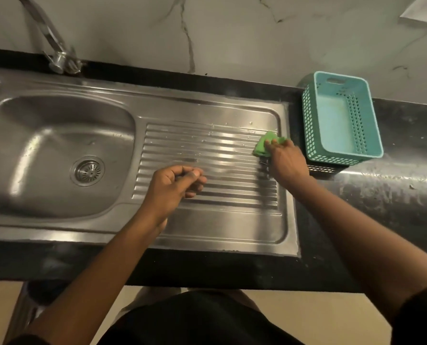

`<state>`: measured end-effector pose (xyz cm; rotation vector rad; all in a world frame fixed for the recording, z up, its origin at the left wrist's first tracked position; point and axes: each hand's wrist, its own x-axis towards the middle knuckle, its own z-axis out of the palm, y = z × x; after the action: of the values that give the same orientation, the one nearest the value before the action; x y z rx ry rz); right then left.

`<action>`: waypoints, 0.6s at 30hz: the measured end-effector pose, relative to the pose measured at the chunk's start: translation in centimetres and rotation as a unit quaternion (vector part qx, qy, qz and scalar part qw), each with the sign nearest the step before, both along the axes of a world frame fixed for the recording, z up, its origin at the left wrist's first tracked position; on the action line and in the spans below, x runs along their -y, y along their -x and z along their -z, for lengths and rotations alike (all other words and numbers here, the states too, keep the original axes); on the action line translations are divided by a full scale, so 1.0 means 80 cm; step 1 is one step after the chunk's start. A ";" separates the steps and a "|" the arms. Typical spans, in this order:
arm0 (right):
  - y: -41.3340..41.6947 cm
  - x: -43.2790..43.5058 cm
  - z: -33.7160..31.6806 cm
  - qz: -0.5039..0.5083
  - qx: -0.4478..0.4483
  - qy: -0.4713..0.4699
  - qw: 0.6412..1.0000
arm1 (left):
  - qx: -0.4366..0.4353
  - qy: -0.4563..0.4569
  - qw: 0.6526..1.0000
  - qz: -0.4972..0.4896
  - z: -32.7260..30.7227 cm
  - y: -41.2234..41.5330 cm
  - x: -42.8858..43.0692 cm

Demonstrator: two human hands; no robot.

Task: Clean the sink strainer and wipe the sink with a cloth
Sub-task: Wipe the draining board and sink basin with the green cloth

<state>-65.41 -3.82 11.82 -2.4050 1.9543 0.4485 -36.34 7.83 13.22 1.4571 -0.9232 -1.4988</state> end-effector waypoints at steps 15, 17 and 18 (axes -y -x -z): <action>-0.028 -0.278 -0.024 0.173 0.112 -0.095 0.974 | 0.006 0.005 0.998 0.055 -0.011 -0.030 0.045; -0.017 -0.269 -0.030 0.203 0.174 -0.050 0.962 | 0.009 0.007 0.998 0.060 -0.009 -0.037 0.045; -0.009 -0.262 -0.030 0.213 0.194 -0.014 0.957 | 0.012 0.008 0.998 0.065 -0.008 -0.041 0.044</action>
<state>-64.67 17.11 14.23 -1.7923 2.1570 -0.0117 -33.08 4.28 13.86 1.4295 -1.0588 -1.5668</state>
